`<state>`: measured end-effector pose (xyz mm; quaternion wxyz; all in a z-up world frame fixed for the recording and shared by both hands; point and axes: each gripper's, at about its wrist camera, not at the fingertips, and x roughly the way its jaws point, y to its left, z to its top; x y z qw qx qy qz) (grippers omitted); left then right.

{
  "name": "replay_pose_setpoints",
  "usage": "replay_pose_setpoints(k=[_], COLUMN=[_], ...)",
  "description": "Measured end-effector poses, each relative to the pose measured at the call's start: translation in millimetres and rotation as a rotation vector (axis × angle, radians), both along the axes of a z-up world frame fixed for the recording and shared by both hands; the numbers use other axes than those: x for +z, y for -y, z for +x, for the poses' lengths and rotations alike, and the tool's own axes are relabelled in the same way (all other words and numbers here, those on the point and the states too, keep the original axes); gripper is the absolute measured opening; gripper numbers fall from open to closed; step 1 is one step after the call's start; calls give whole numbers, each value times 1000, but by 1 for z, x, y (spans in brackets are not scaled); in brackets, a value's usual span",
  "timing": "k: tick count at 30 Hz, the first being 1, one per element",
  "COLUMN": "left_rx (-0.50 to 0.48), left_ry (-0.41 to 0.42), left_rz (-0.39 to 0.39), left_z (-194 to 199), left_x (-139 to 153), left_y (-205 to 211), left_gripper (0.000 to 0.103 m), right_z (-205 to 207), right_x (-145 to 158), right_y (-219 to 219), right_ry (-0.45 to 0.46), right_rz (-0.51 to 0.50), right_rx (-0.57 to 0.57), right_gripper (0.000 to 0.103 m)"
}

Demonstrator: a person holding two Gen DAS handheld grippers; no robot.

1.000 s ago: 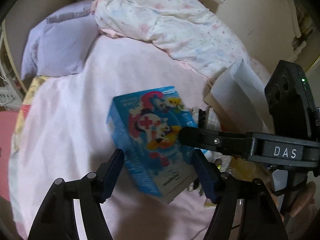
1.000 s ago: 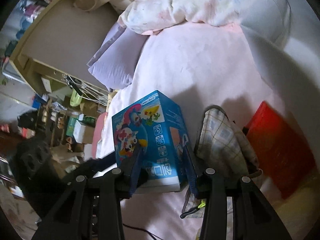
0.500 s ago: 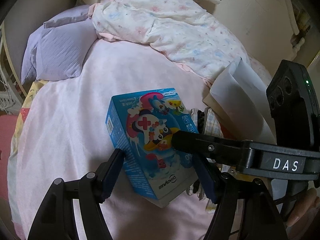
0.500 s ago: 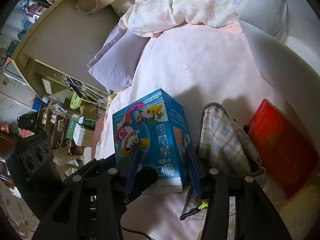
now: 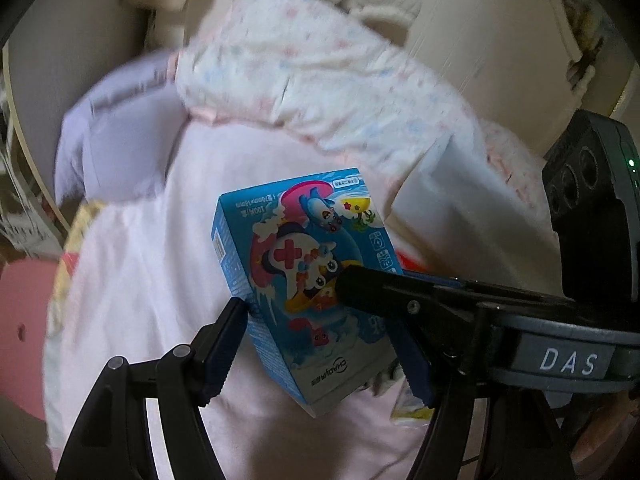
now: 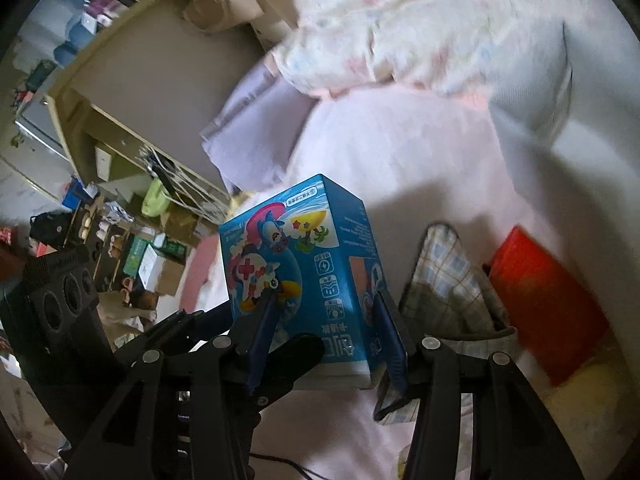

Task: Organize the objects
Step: 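Lift and carry the bandage box over the basket with the right tool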

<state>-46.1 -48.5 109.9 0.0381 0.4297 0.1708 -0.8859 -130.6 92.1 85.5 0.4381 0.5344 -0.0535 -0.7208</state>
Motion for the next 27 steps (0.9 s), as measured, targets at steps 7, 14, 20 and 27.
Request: replay_pose_setpoints(k=[7, 14, 20, 27], left_rx=[-43, -142, -210, -276], left_ry=[-133, -149, -139, -86], left_rz=[-43, -19, -112, -234], left_z=[5, -15, -49, -85], left_x=[56, 90, 131, 155], left_y=[-22, -63, -105, -157], left_gripper=[70, 70, 70, 70], right_z=[7, 10, -15, -49], right_x=[62, 104, 129, 133], right_y=[-26, -67, -105, -153], right_ry=[-123, -244, -250, -179], right_rz=[-68, -28, -83, -212], right_rx=[-42, -91, -177, -246], right_gripper=[51, 51, 51, 52])
